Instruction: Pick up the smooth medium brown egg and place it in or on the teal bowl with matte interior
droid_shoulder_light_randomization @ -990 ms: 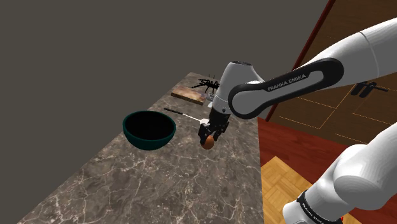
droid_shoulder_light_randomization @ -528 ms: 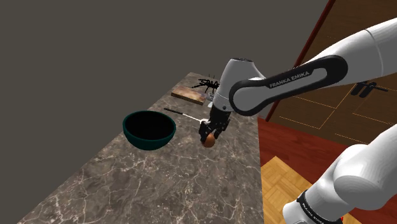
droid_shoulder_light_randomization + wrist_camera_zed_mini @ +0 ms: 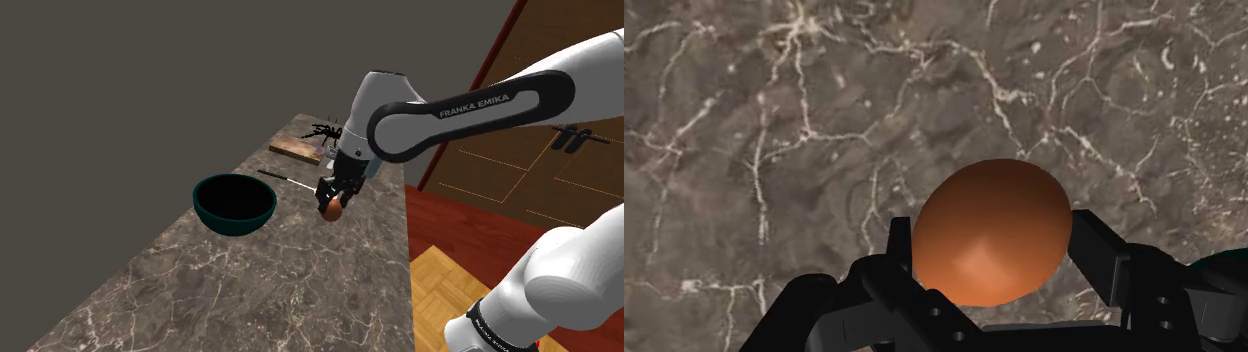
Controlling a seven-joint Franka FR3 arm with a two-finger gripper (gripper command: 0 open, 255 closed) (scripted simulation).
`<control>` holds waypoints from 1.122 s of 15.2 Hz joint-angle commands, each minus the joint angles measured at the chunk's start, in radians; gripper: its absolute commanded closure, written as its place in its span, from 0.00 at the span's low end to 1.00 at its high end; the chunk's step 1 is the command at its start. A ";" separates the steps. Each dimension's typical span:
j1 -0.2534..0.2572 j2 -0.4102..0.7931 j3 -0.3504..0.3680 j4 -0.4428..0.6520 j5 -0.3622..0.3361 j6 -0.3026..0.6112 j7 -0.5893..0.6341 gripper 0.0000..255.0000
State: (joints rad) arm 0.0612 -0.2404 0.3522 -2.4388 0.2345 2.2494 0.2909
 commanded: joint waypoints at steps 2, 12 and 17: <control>0.000 -0.025 -0.006 0.022 0.001 -0.046 0.000 1.00; -0.003 -0.081 -0.022 0.110 -0.003 -0.190 0.008 1.00; -0.005 -0.099 -0.030 0.162 -0.007 -0.260 0.013 1.00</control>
State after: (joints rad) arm 0.0567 -0.3363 0.3235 -2.2866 0.2281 2.0030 0.3027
